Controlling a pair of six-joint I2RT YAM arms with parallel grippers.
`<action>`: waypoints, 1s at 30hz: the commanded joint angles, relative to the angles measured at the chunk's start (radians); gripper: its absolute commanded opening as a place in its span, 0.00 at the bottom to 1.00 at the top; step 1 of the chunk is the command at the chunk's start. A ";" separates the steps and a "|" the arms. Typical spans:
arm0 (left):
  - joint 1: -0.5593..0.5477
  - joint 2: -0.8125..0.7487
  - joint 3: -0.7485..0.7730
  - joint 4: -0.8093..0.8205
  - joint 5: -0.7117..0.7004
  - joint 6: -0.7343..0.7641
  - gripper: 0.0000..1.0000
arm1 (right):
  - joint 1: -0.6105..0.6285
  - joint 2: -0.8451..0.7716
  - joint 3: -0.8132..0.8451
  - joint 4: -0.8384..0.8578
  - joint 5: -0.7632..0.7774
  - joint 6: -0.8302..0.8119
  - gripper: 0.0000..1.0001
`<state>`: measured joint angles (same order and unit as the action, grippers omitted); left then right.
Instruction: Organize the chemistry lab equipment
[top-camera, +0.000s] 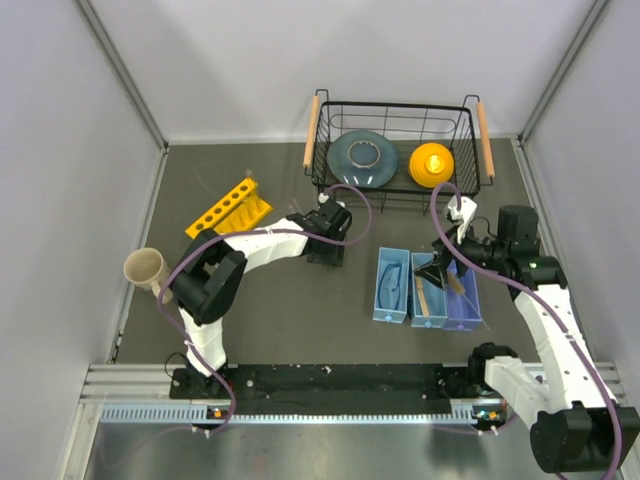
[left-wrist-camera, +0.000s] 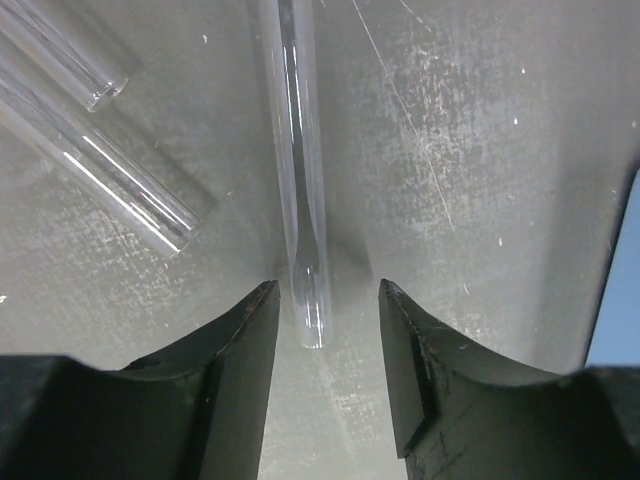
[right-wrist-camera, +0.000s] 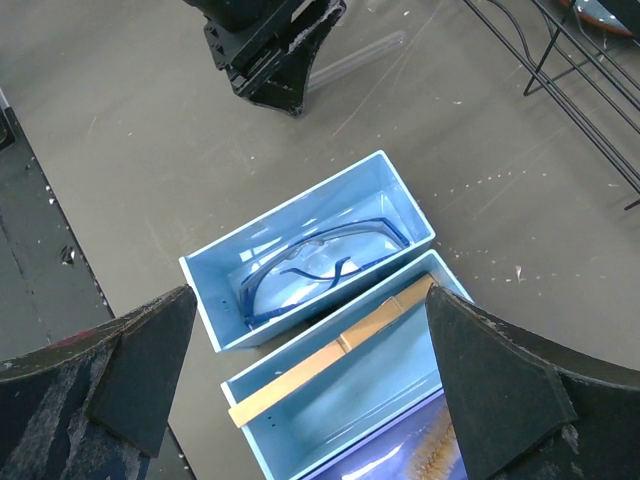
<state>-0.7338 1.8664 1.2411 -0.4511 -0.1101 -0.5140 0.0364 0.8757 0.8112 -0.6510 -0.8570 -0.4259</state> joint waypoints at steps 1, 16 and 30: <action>-0.003 0.030 0.043 -0.047 -0.017 0.011 0.47 | -0.009 -0.030 -0.006 0.036 -0.024 -0.007 0.99; -0.009 -0.048 -0.032 0.005 0.053 0.017 0.14 | -0.009 -0.055 0.000 0.033 -0.030 0.016 0.99; -0.039 -0.507 -0.392 0.345 0.317 -0.086 0.11 | -0.009 -0.047 0.063 -0.055 -0.137 0.013 0.99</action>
<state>-0.7448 1.5108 0.9432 -0.3241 0.0853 -0.5396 0.0360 0.8257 0.8139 -0.6788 -0.9096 -0.4149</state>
